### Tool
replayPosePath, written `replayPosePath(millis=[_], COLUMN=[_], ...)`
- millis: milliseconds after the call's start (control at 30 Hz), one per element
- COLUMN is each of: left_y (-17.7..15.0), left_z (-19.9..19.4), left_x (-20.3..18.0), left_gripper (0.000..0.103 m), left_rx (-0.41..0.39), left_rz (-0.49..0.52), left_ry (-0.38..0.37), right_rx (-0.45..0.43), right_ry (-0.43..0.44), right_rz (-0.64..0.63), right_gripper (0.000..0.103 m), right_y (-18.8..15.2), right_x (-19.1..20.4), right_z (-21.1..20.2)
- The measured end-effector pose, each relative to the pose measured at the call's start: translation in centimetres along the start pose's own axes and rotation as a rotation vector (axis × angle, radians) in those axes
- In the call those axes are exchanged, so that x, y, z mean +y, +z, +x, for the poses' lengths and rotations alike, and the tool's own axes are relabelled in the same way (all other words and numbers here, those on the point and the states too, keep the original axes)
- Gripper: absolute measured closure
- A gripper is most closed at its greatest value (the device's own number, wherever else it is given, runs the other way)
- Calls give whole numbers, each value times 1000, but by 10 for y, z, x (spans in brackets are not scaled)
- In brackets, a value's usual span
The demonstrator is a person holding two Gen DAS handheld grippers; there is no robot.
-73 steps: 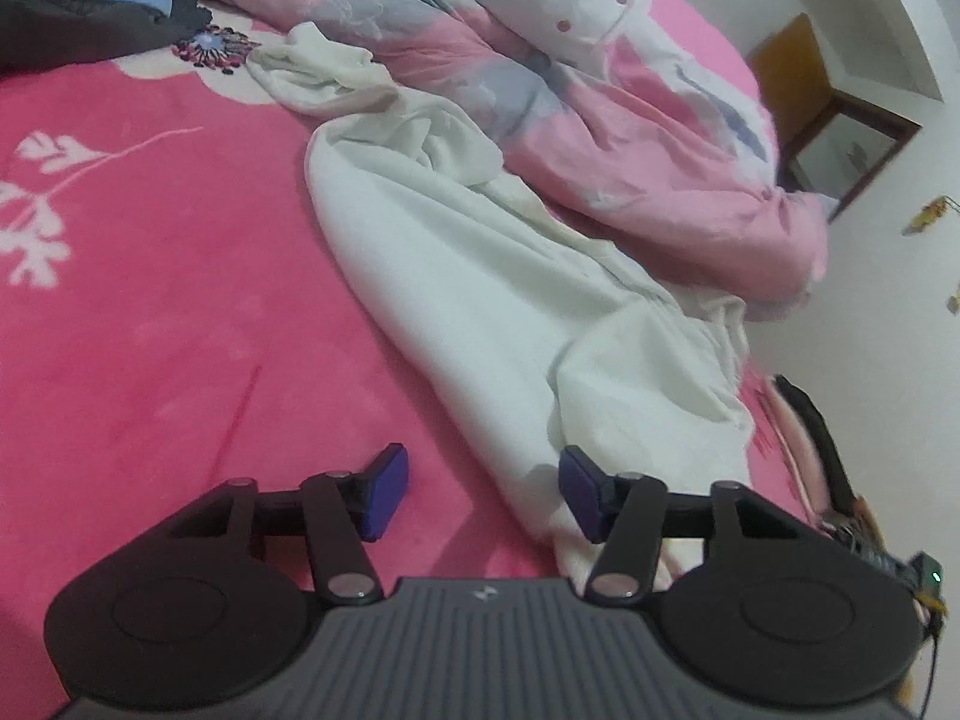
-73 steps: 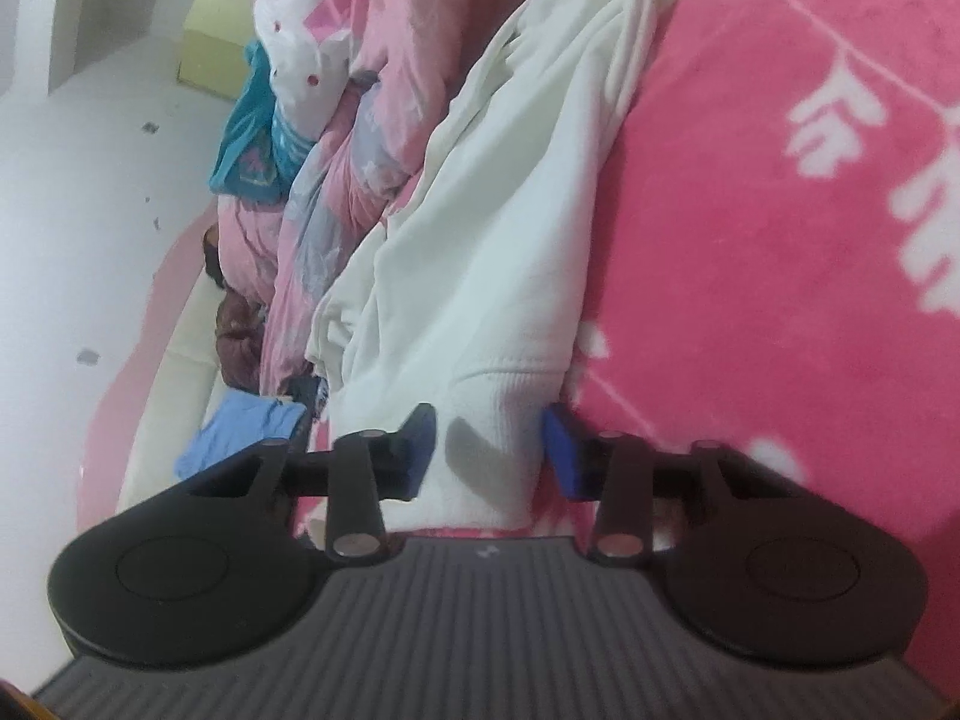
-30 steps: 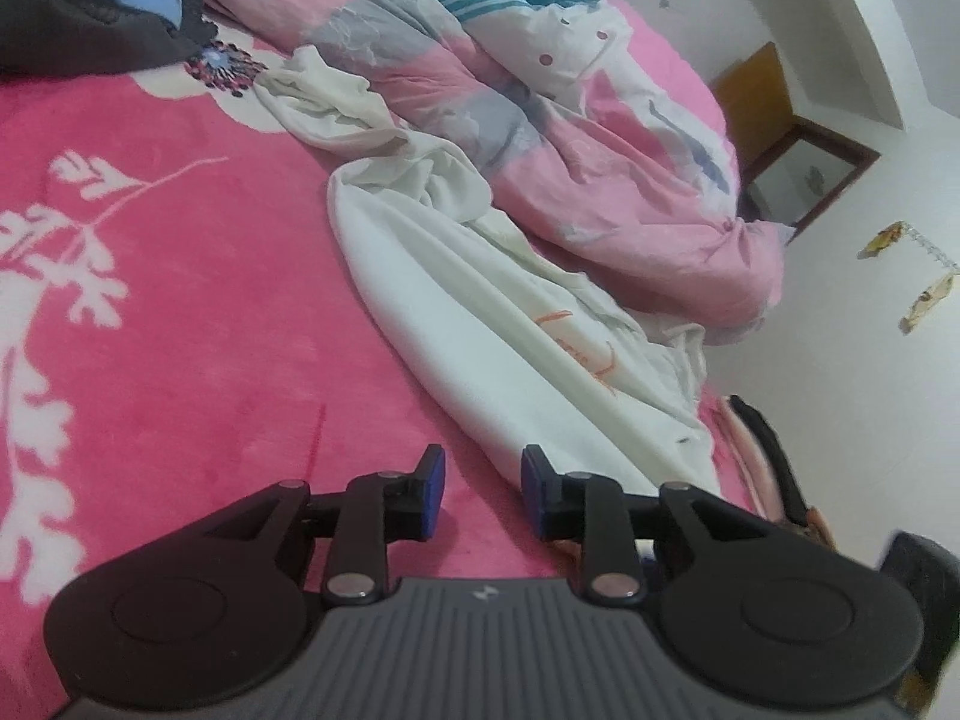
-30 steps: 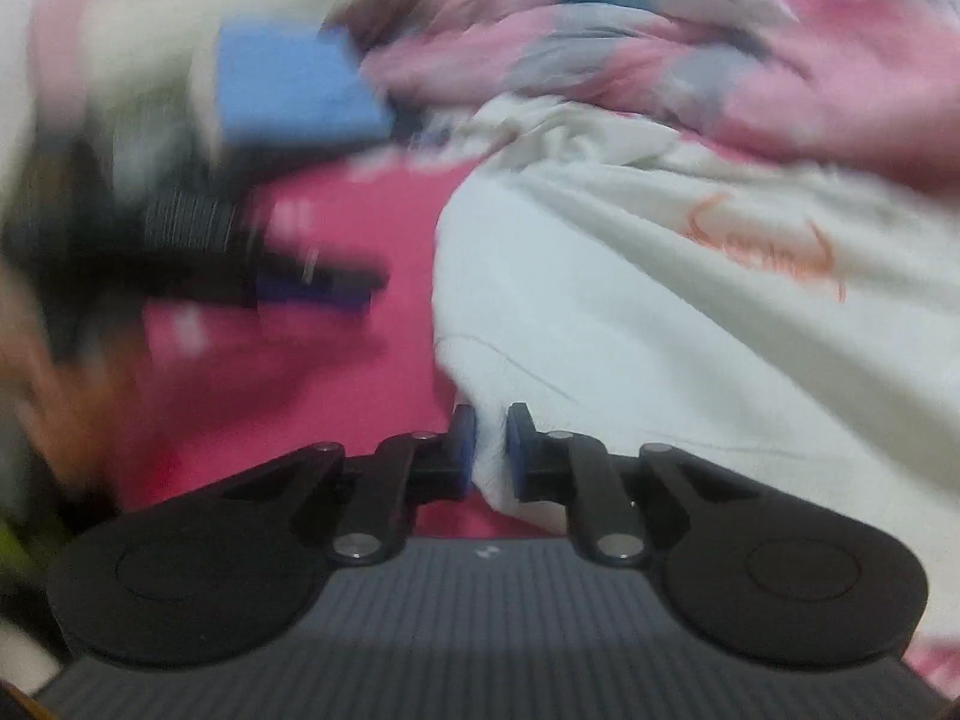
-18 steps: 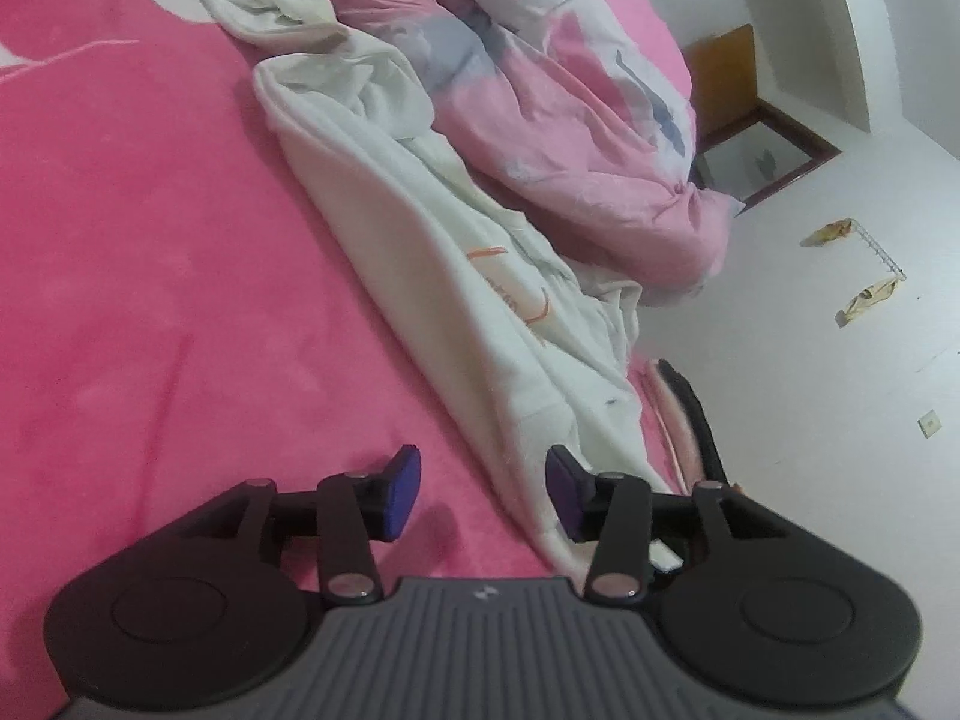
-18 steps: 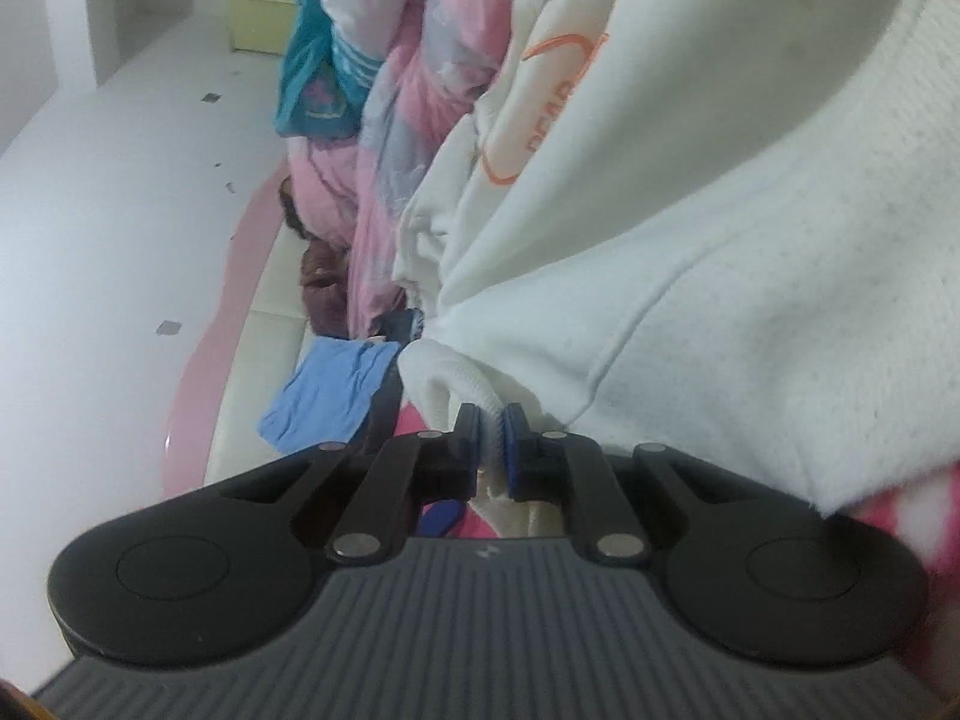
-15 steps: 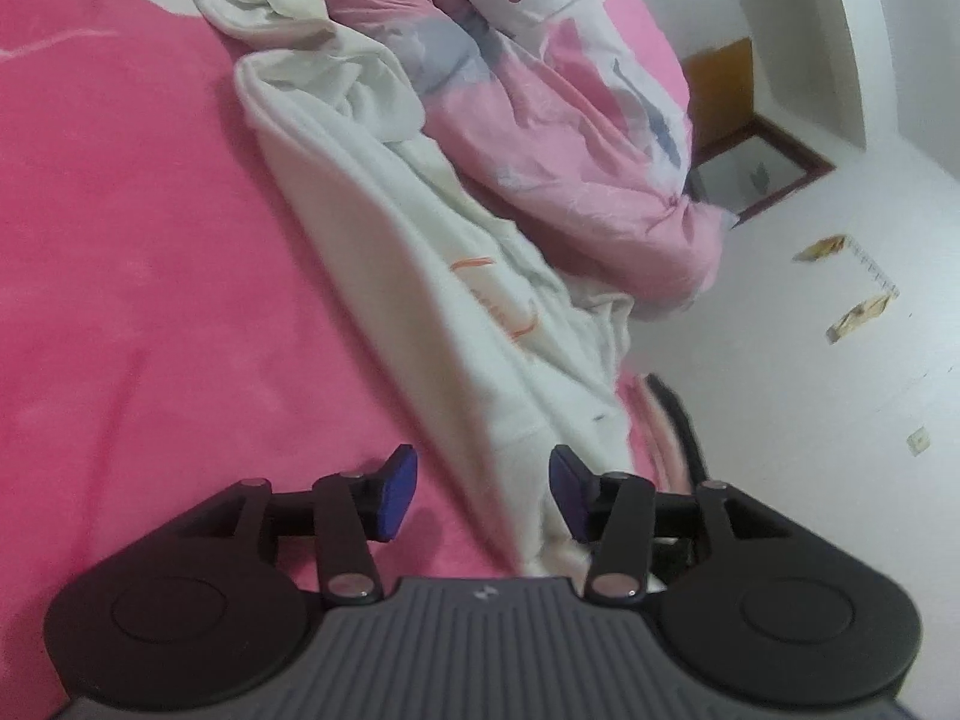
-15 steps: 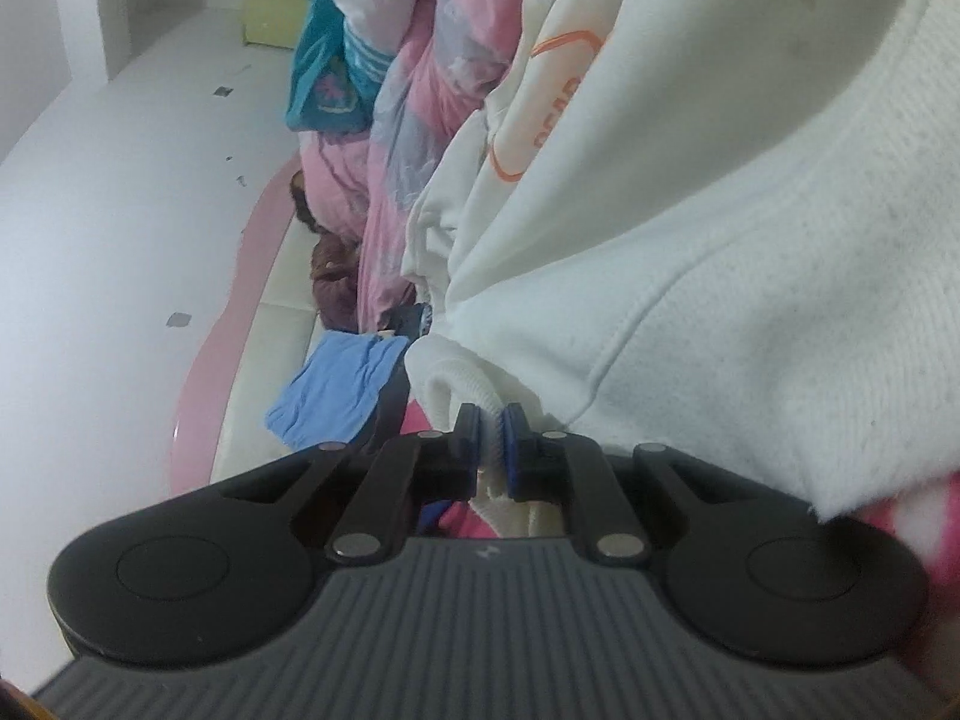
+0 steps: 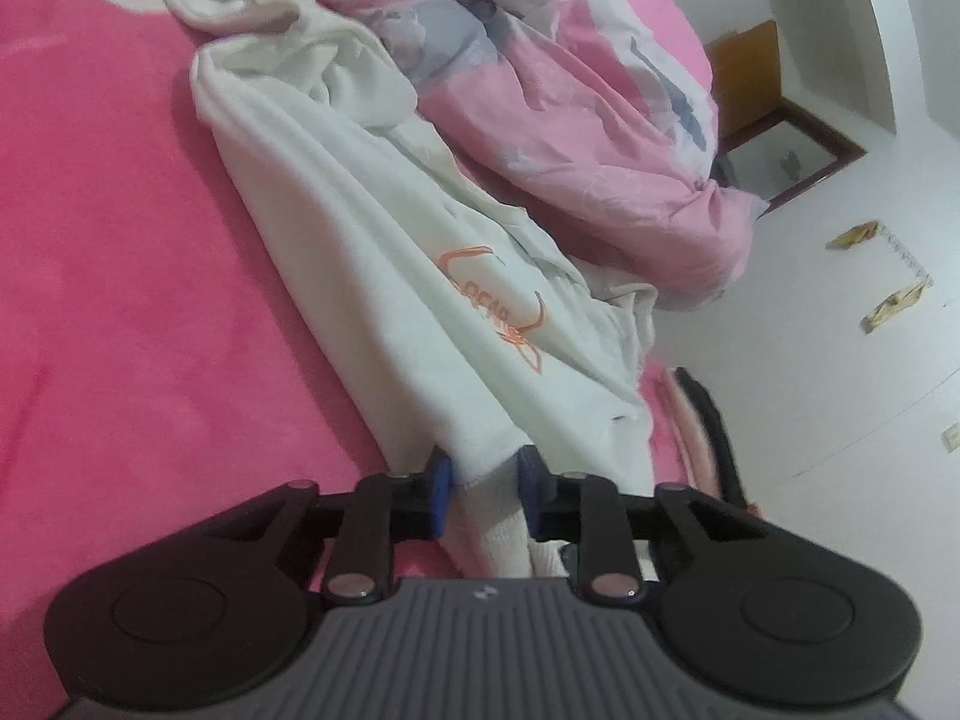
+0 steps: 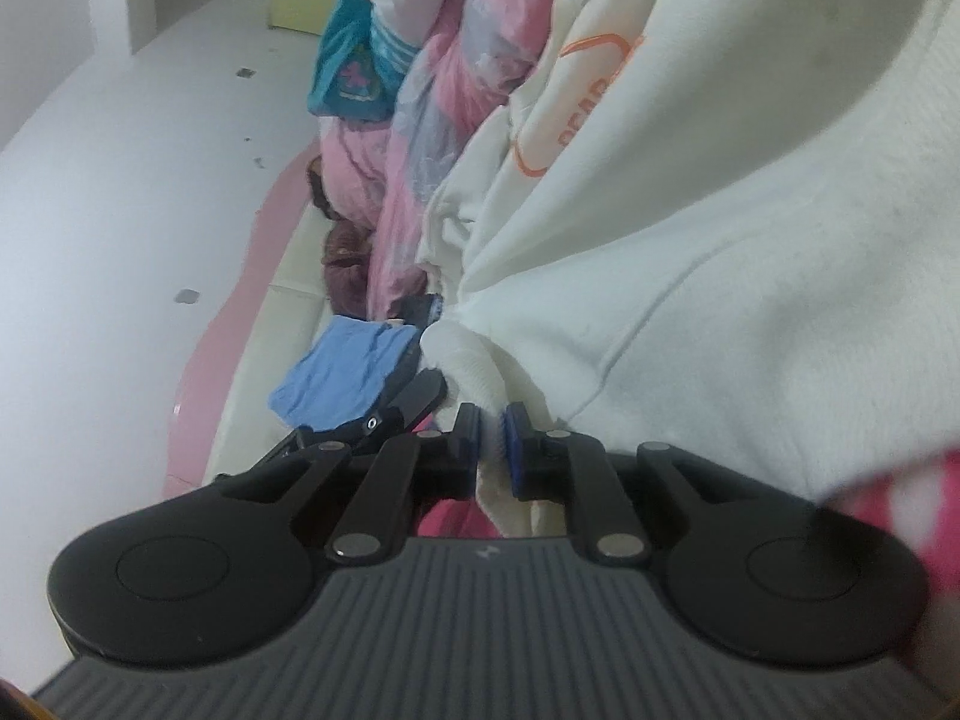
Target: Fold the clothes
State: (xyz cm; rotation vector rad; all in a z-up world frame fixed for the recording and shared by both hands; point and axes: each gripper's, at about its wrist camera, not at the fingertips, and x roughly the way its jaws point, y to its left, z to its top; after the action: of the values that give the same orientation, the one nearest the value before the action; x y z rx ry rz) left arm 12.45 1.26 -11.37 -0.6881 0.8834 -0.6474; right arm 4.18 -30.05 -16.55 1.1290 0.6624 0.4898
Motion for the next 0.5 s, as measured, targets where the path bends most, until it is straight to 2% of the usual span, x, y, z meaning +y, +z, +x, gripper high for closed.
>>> replayPosePath(millis=[67, 100, 167, 267, 367, 467, 500], left_y=[-3, -4, -4, -5, -10, -16, -17], left_z=[-16, -25, -43, -70, -80, -79, -80], left_x=[-1, -1, 3, 15, 24, 31, 33], left_gripper=[86, 93, 93, 94, 94, 93, 93], left_rx=[-5, -13, -19, -31, -14, 2, -4], left_rz=[21, 31, 26, 25, 44, 36, 21], left_ry=[22, 33, 52, 84, 133, 136, 119], right_rx=[-1, -9, -48, -158, -295, -381, -396], right_ry=[-9, -16, -48, -146, -269, -301, -277], right_rz=[-1, -10, -49, -123, -133, 44, 110], right_gripper=[92, 92, 92, 87, 76, 70, 70], right_y=[-2, -4, -7, -4, 6, 22, 26], right_x=[6, 9, 19, 31, 30, 4, -8], right_z=[-9, -17, -43, -95, -147, -187, -196])
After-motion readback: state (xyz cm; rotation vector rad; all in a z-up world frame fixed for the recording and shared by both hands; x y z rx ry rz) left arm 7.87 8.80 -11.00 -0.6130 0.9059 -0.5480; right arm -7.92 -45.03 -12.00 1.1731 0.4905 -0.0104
